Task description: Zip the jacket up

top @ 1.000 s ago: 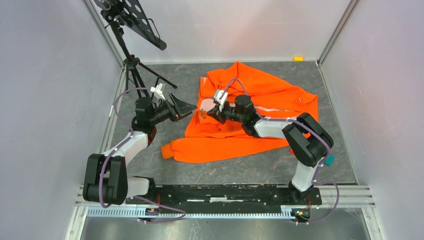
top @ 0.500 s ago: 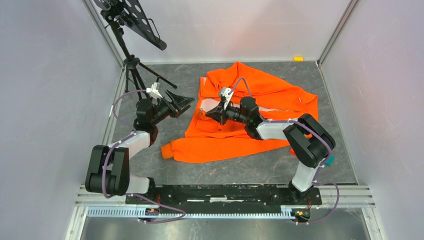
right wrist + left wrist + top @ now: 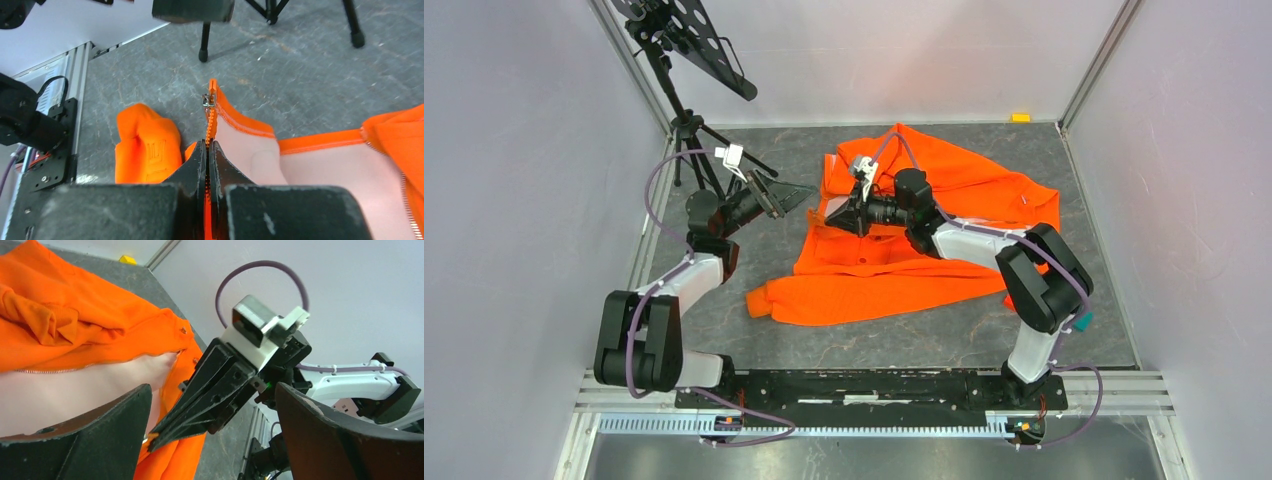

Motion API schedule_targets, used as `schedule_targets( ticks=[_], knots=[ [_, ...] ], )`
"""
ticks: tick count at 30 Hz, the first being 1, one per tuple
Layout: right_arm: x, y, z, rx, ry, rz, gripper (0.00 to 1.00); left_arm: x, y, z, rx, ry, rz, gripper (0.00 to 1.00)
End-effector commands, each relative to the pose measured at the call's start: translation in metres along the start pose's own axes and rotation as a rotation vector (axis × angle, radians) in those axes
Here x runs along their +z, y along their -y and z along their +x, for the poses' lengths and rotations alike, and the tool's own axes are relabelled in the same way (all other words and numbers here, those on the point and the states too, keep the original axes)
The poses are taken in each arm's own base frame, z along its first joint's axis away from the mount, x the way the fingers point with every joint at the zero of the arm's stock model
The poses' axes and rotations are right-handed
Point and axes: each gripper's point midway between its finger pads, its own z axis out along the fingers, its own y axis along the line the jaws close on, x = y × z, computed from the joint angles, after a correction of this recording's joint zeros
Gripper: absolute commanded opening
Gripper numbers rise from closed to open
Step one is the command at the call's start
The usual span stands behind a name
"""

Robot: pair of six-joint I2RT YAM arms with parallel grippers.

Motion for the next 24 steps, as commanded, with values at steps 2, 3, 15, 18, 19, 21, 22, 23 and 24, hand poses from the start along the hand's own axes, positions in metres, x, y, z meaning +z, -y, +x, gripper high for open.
schedule_targets(
  ticks=[2, 3, 15, 18, 19, 21, 22, 23, 24],
  knots=[
    [0.005, -0.014, -0.006, 0.038, -0.007, -0.089, 0.0, 0.005, 0.009, -0.01, 0.153, -0.019, 0.068, 0.99],
    [0.005, -0.016, -0.007, 0.024, -0.003, -0.096, 0.0, 0.006, 0.0, -0.005, 0.125, -0.054, 0.035, 1.0],
    [0.008, -0.008, -0.002, 0.033, -0.026, -0.067, 0.0, 0.008, -0.018, 0.021, -0.039, -0.044, 0.071, 0.95],
    [0.007, -0.006, -0.001, 0.042, -0.033, -0.052, 0.0, 0.002, -0.026, 0.031, -0.032, -0.051, 0.032, 0.93],
    [0.007, -0.006, 0.0, 0.047, -0.034, -0.049, 0.0, -0.001, -0.032, 0.037, -0.033, -0.053, -0.006, 0.92],
    [0.007, -0.005, -0.002, 0.057, -0.027, -0.043, 0.0, -0.007, -0.04, 0.046, -0.011, -0.057, -0.064, 0.82],
    [0.007, -0.006, -0.002, 0.063, -0.024, -0.044, 0.0, -0.009, -0.043, 0.049, 0.001, -0.063, -0.089, 0.73],
    [0.006, -0.006, -0.003, 0.063, -0.02, -0.042, 0.0, -0.013, -0.046, 0.053, 0.005, -0.062, -0.112, 0.64],
    [0.006, -0.006, -0.004, 0.063, -0.014, -0.041, 0.0, -0.015, -0.046, 0.053, 0.018, -0.054, -0.118, 0.63]
  ],
)
